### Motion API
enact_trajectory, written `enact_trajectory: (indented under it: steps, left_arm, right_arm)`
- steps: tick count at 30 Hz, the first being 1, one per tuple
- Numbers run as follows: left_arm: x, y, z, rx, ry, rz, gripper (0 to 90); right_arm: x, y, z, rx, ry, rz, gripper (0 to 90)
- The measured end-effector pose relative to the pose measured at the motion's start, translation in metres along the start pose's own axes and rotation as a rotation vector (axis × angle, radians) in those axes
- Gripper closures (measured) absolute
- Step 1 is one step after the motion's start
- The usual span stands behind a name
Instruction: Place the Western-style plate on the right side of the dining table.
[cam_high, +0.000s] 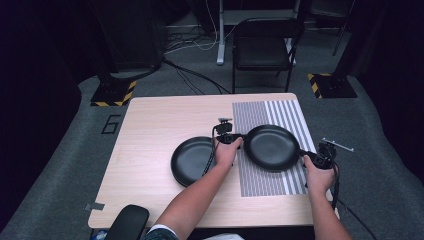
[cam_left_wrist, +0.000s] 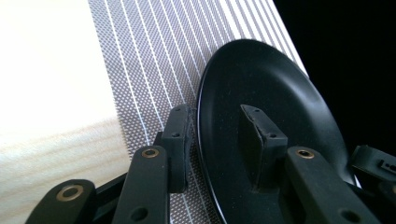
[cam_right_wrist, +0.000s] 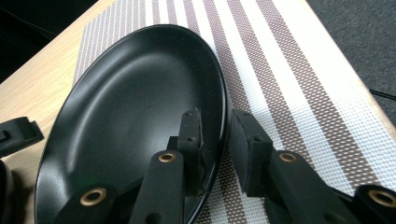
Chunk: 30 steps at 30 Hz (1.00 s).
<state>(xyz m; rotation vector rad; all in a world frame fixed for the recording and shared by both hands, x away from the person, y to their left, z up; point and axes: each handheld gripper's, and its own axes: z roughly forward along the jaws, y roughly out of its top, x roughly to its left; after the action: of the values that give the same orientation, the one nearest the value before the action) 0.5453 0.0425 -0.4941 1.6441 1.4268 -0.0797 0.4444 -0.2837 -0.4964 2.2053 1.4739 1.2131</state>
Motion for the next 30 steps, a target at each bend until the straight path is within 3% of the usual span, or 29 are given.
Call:
enact_trajectory:
  steps: [7, 9, 13, 17, 18, 22, 30]
  left_arm:
    - [0.001, 0.005, -0.009, -0.01, -0.016, 0.001, 65.4]
    - [0.003, 0.007, -0.015, -0.01, -0.02, 0.019, 65.6]
    - [0.003, 0.009, -0.022, -0.016, -0.042, 0.009, 66.1]
    - [0.005, 0.012, -0.031, -0.023, -0.055, 0.036, 66.1]
    - [0.005, 0.013, -0.033, -0.029, -0.056, 0.028, 66.1]
    - [0.008, 0.018, -0.046, -0.053, -0.044, 0.059, 66.2]
    - [0.023, 0.025, -0.07, -0.071, -0.032, 0.083, 66.7]
  right_arm:
    - [-0.001, 0.001, -0.007, -0.008, 0.009, -0.001, 73.9]
    - [-0.001, 0.002, -0.011, -0.017, 0.017, 0.001, 74.4]
    - [-0.002, 0.002, -0.016, -0.03, 0.024, -0.001, 74.7]
    - [-0.004, 0.001, -0.021, -0.031, 0.029, -0.005, 74.7]
    - [-0.004, 0.001, -0.022, -0.033, 0.031, -0.002, 74.6]
    - [-0.004, 0.0, -0.027, -0.041, 0.052, 0.001, 75.4]
    - [0.006, -0.001, -0.034, -0.055, 0.076, -0.035, 75.9]
